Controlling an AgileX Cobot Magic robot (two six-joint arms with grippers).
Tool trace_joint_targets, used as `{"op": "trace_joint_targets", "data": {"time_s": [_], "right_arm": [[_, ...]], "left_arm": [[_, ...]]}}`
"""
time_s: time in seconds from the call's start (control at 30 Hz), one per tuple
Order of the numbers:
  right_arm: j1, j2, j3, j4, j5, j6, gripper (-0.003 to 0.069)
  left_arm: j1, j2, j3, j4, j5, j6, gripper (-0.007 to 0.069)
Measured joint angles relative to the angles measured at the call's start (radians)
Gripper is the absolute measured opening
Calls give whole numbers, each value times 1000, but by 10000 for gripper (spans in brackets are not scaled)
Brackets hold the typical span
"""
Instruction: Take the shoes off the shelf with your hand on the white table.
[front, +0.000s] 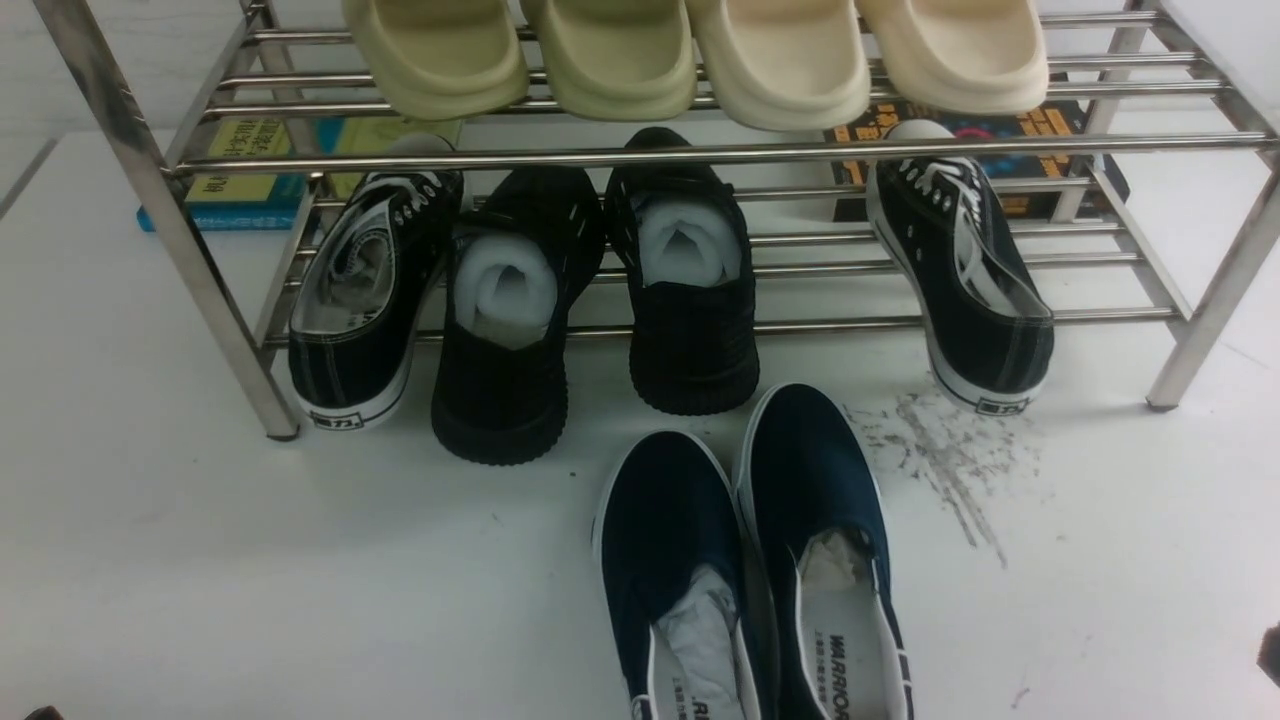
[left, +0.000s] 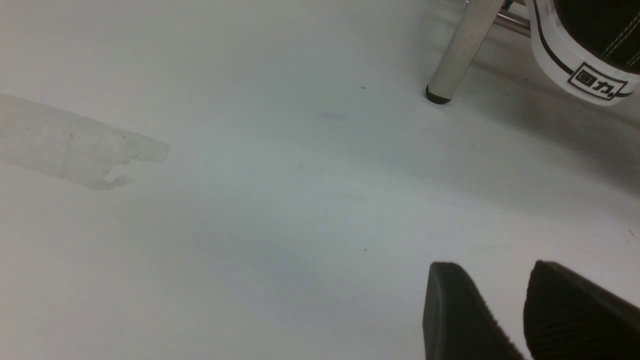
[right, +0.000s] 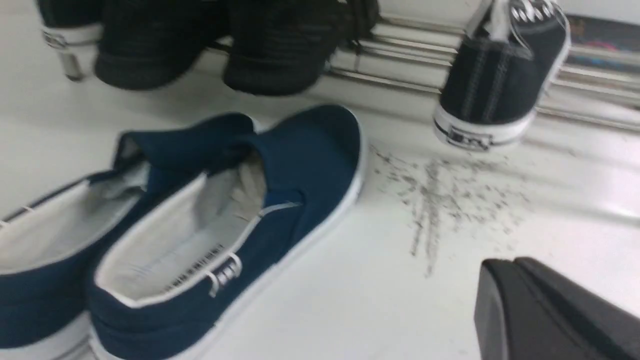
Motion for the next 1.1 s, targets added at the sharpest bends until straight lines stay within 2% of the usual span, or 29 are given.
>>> {"op": "trace_joint_targets", "data": {"time_s": [0.07,0.17,0.37,1.1], "right_arm": [[-28,-14,12,-1,20,-2,14],[-125,-72,53,-13,58,-3,15],[-221,-138,100,-20,75,-3,21],[-372,-150,92,-20,135,-13,50]], "left_arm": [[0,0,0,0,0,0,242],[0,0,0,0,0,0,242],[0,0,0,0,0,0,242],[0,0,0,0,0,0,242]]}}
